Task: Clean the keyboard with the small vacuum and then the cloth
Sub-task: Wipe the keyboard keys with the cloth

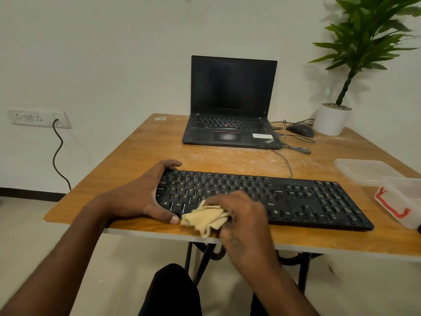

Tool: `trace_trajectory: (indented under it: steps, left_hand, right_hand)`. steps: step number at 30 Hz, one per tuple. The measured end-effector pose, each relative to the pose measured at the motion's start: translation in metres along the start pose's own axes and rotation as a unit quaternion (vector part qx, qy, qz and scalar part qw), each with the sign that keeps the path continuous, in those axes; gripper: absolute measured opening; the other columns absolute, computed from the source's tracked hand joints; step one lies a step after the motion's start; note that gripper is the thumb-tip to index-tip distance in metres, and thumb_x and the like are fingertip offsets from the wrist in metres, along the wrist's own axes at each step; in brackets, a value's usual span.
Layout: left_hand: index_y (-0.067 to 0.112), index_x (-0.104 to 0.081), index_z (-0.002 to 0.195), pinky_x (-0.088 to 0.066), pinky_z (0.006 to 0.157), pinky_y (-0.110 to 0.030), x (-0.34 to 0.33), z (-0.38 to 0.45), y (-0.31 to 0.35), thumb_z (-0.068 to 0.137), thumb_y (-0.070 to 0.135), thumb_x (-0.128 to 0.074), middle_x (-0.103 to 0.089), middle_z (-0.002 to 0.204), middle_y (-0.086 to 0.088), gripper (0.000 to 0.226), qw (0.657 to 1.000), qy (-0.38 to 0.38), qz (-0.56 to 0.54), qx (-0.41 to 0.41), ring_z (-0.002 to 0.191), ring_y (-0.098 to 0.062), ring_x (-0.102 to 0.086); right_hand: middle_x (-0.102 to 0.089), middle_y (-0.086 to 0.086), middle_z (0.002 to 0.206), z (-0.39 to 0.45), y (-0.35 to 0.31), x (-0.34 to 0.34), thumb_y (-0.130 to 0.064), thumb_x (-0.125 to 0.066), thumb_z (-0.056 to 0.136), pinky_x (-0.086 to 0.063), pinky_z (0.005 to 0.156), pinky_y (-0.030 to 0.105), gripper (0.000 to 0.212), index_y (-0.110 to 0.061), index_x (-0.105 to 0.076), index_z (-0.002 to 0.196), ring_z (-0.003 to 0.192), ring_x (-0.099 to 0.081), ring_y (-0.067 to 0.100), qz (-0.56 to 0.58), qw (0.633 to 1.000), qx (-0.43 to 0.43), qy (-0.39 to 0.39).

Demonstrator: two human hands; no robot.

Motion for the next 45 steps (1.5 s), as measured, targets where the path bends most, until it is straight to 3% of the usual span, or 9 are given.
trace_trajectory:
  steps: [5,11,15,18,22,28,32,39,45]
  left_hand:
    - [0.063,-0.018,0.146,-0.048,0.098,-0.019,0.0,-0.001,0.0,0.063,0.037,-0.101,-0.036,0.143,0.028,0.12,1.0,-0.003,0.0,-0.002,0.12,0.015,-0.047]
    - [0.061,-0.017,0.148,-0.047,0.102,-0.019,0.0,0.0,0.0,0.063,0.038,-0.101,-0.035,0.145,0.027,0.121,1.0,-0.005,-0.003,-0.007,0.131,0.002,-0.046]
    - [0.061,-0.017,0.148,-0.045,0.103,-0.02,0.0,0.001,0.001,0.062,0.039,-0.101,-0.033,0.145,0.027,0.122,1.0,-0.004,0.005,-0.004,0.132,0.001,-0.044]
    - [0.057,-0.017,0.15,-0.045,0.109,-0.022,0.0,0.002,0.001,0.063,0.034,-0.102,-0.033,0.148,0.025,0.124,1.0,-0.004,0.01,-0.006,0.132,0.005,-0.043]
    - [0.059,-0.016,0.149,-0.045,0.104,-0.019,0.0,0.0,0.002,0.065,0.037,-0.1,-0.031,0.147,0.026,0.122,1.0,-0.014,0.004,-0.003,0.132,0.002,-0.043]
    - [0.059,-0.017,0.15,-0.051,0.1,-0.016,0.003,-0.003,0.0,0.068,0.026,-0.098,-0.035,0.15,0.02,0.12,0.996,-0.057,-0.063,0.005,0.127,0.005,-0.051]
    - [0.057,-0.017,0.15,-0.053,0.094,-0.014,0.01,-0.007,-0.003,0.073,0.014,-0.095,-0.034,0.15,0.019,0.118,0.995,-0.065,-0.076,0.023,0.131,-0.007,-0.05]
    - [0.059,-0.015,0.15,-0.053,0.092,-0.012,0.01,-0.008,-0.006,0.072,0.021,-0.096,-0.033,0.149,0.02,0.118,0.997,-0.038,-0.056,0.028,0.131,-0.003,-0.048]
    - [0.056,-0.017,0.15,-0.051,0.091,-0.007,0.01,-0.01,-0.007,0.071,0.016,-0.095,-0.035,0.147,0.019,0.118,0.997,-0.025,-0.073,0.021,0.129,-0.001,-0.048]
  right_hand:
    - [-0.064,-0.013,0.093,0.001,0.005,0.008,0.014,-0.075,0.071,-0.048,0.066,0.01,0.052,-0.028,-0.078,0.101,0.08,-0.059,-0.003,-0.021,1.0,0.007,-0.001]
    - [-0.063,-0.013,0.092,-0.004,0.026,0.04,0.021,-0.069,0.066,-0.048,0.07,0.007,0.061,-0.026,-0.078,0.104,0.079,-0.058,-0.006,-0.088,0.994,-0.038,0.055]
    - [-0.066,-0.01,0.1,0.008,-0.005,-0.001,0.012,-0.071,0.077,-0.052,0.072,0.011,0.051,-0.027,-0.076,0.11,0.085,-0.06,-0.001,-0.065,0.998,-0.003,0.015]
    - [-0.066,-0.009,0.103,0.02,-0.024,-0.027,0.007,-0.071,0.079,-0.055,0.078,0.022,0.048,-0.029,-0.076,0.109,0.089,-0.06,0.003,-0.05,0.998,0.017,-0.019]
    - [-0.06,-0.016,0.102,0.019,-0.013,-0.013,0.003,-0.074,0.081,-0.053,0.082,0.021,0.048,-0.037,-0.071,0.109,0.092,-0.056,0.001,-0.067,0.997,0.007,-0.043]
    - [-0.066,-0.006,0.11,0.018,0.038,0.041,0.015,-0.069,0.075,-0.041,0.062,0.007,0.059,-0.028,-0.073,0.114,0.085,-0.049,-0.005,-0.119,0.99,-0.07,0.034]
    - [-0.064,-0.008,0.108,0.023,0.024,0.023,0.013,-0.067,0.078,-0.044,0.068,0.008,0.056,-0.028,-0.073,0.115,0.09,-0.054,0.002,-0.101,0.993,-0.055,0.016]
    - [-0.066,-0.007,0.104,0.042,-0.025,-0.034,0.011,-0.064,0.078,-0.05,0.079,0.021,0.056,-0.029,-0.074,0.116,0.094,-0.057,0.009,-0.086,0.996,0.022,-0.024]
    - [-0.062,-0.008,0.1,0.04,0.017,0.011,0.011,-0.065,0.084,-0.04,0.059,0.012,0.05,-0.027,-0.072,0.116,0.077,-0.047,-0.003,-0.11,0.992,-0.057,-0.017]
Point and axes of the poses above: each hand's wrist, its own z-axis towards the middle knuckle, its own x-axis out of the back of the hand, y = z × x, the point moved 10 cm from there along z, towards the middle knuckle
